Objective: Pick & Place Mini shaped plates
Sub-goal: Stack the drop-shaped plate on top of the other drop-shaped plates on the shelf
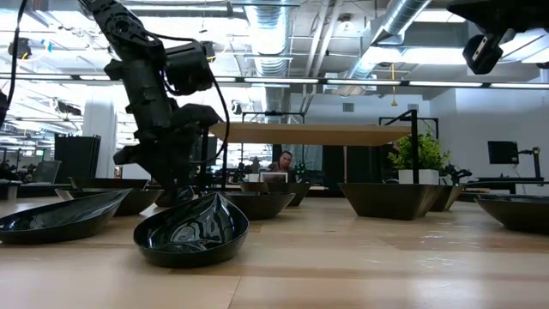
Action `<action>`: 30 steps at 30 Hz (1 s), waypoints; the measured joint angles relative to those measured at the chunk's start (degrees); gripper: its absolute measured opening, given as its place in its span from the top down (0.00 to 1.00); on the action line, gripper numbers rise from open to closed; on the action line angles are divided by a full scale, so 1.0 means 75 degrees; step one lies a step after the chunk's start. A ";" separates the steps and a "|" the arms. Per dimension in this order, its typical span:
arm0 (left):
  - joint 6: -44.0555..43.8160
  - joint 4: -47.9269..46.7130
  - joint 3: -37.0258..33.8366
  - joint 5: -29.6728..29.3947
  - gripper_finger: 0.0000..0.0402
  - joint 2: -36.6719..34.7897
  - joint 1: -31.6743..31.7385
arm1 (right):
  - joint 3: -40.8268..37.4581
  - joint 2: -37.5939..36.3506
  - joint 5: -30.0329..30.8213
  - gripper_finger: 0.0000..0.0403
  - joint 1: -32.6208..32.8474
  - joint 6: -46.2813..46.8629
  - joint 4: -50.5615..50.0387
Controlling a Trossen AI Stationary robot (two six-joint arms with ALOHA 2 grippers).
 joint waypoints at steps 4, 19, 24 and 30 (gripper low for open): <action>0.0000 0.0016 0.0000 0.0000 0.74 -0.0014 0.0000 | 0.0002 -0.0001 0.0000 1.00 0.0000 0.0048 0.0002; 0.0003 0.0076 0.0000 0.0000 0.85 0.0155 0.0000 | 0.0002 -0.0001 0.0000 1.00 0.0000 0.0071 0.0011; 0.0033 0.0073 0.0000 0.0000 0.85 0.0155 0.0000 | 0.0002 -0.0003 0.0000 1.00 0.0000 0.0186 0.0011; 0.0023 0.0073 0.0000 0.0000 0.85 0.0155 0.0000 | 0.0002 -0.0003 0.0000 1.00 0.0000 0.0188 0.0013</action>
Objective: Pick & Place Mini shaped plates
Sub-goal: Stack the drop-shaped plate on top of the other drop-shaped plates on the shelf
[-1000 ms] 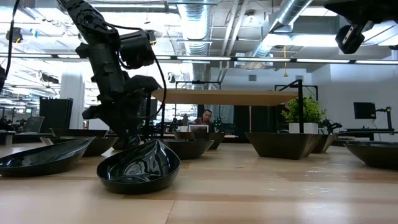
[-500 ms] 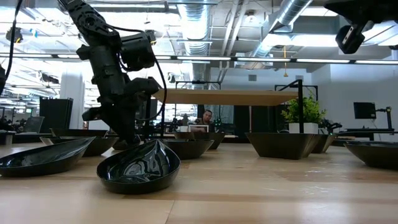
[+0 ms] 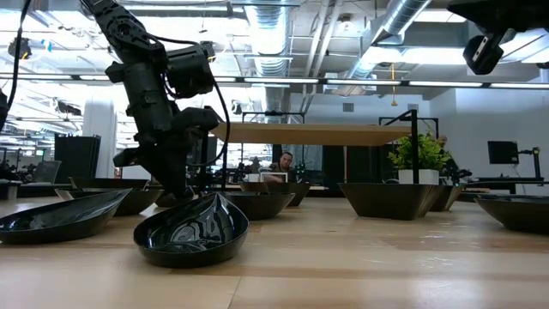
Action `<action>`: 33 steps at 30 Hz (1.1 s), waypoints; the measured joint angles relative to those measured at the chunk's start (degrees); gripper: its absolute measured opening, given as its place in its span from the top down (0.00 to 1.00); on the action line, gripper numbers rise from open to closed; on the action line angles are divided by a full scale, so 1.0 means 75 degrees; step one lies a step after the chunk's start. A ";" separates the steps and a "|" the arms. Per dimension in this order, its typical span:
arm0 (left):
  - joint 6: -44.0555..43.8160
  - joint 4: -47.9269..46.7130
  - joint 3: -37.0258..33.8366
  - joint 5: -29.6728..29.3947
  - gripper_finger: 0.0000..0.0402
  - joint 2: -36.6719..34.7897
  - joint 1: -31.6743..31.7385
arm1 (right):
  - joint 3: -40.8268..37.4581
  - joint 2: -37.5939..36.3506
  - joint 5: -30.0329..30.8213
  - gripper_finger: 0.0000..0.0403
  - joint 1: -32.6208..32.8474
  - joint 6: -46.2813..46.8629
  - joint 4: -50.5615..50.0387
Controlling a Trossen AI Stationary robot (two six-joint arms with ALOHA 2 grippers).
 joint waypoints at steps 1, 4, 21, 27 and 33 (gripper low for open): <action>-0.0011 0.0000 0.0001 -0.0001 0.86 0.0000 0.0000 | 0.0000 0.0001 0.0000 1.00 0.0000 0.0000 0.0001; -0.0017 0.0001 0.0000 -0.0022 0.91 -0.0002 0.0000 | 0.0000 0.0002 0.0000 1.00 0.0000 0.0000 0.0001; -0.0110 0.0355 0.0000 -0.0026 0.98 -0.1632 -0.0003 | 0.0000 0.0008 -0.0013 1.00 0.0000 0.0000 0.0473; -0.0160 0.1681 0.0000 -0.0311 0.98 -0.2823 -0.0113 | 0.0003 0.0542 -0.0561 1.00 0.0007 0.0004 0.1405; -0.0210 0.3481 0.0000 -0.0943 0.99 -0.3066 -0.0698 | 0.0286 0.2232 -0.1003 1.00 0.0200 0.0017 0.2371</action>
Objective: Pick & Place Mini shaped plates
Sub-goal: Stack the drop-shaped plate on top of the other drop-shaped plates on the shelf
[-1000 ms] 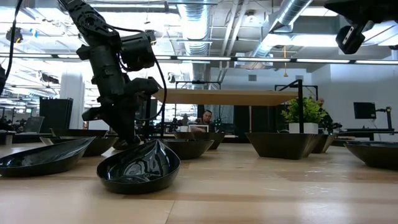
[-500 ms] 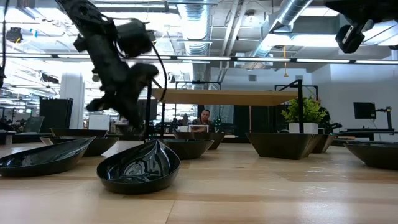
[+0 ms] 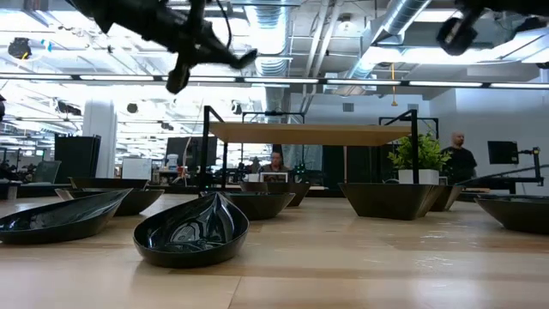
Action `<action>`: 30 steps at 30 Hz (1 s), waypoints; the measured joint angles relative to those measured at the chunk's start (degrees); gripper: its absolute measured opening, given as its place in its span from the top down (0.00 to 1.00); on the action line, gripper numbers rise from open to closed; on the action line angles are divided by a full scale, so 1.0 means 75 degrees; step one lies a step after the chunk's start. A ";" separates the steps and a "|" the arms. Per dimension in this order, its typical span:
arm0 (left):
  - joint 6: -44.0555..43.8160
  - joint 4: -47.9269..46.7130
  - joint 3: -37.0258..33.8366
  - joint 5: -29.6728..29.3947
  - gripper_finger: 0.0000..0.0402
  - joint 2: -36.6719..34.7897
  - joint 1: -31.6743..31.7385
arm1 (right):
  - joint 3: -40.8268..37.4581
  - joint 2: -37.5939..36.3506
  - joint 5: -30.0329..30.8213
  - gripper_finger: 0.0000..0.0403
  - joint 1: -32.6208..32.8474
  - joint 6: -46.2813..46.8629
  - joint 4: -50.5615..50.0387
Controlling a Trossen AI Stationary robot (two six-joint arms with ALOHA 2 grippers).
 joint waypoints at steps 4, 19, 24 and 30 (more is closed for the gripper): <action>0.0118 0.0638 0.0000 -0.0564 0.99 0.0061 -0.0386 | 0.0977 0.1378 -0.0003 1.00 0.0261 -0.0645 -0.0005; 0.1618 0.1345 0.0108 -0.2346 0.99 0.0044 -0.0660 | 0.6859 0.6451 0.2976 1.00 0.0896 -0.2387 -0.4873; 0.1930 0.1374 0.0184 -0.2428 0.99 0.0044 -0.0713 | 0.8201 0.7597 0.3757 1.00 0.0893 -0.2874 -0.5152; 0.1965 0.1375 0.0184 -0.2426 0.99 0.0044 -0.0895 | 0.9225 0.8439 0.4026 0.99 0.0710 -0.2902 -0.5414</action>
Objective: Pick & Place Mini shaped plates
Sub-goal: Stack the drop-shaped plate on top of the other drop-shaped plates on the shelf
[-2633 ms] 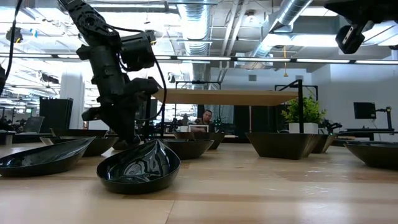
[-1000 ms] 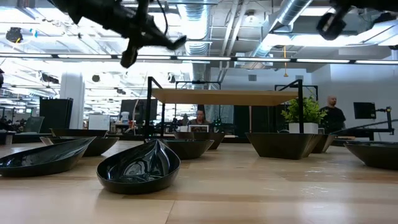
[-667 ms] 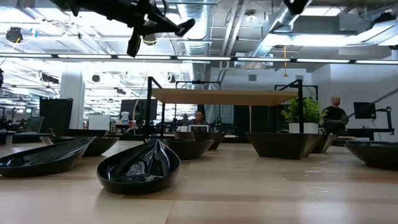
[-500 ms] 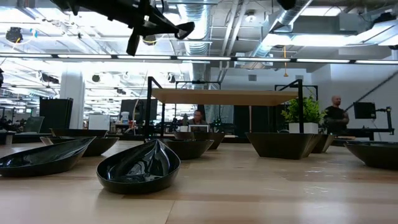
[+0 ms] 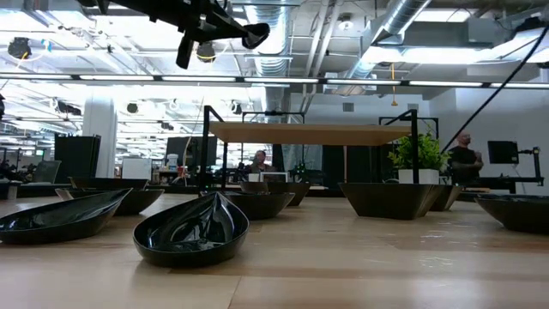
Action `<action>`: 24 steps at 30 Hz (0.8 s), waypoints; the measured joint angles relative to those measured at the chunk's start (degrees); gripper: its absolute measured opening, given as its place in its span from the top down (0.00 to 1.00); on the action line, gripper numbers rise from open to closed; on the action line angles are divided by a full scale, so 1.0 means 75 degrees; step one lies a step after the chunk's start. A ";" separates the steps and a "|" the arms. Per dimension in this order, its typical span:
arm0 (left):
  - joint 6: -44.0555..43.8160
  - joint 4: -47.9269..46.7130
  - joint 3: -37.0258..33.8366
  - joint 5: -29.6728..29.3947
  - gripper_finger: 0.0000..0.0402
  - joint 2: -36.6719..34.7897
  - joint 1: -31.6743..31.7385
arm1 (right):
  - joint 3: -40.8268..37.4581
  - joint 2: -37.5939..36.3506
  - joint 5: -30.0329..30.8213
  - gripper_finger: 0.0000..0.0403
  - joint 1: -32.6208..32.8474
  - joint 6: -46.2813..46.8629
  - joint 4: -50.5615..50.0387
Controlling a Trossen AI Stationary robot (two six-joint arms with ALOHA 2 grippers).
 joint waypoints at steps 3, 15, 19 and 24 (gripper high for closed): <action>0.0000 -0.0001 0.0000 -0.0001 0.99 0.0000 -0.0105 | 0.0254 0.0319 -0.0019 0.96 -0.0130 0.0003 -0.0209; 0.0222 0.0001 0.0000 -0.0349 0.99 0.0000 -0.0363 | 0.0505 0.0595 -0.0376 0.81 -0.0479 0.0054 -0.0215; 0.0544 0.0002 0.0000 -0.0758 0.99 0.0000 -0.0360 | 0.0505 0.0600 -0.0142 0.82 -0.0461 0.0017 -0.0232; 0.1066 0.0189 0.0003 -0.1288 0.99 0.0000 -0.0360 | 0.0489 0.0827 0.0492 0.83 -0.0452 -0.0160 -0.0233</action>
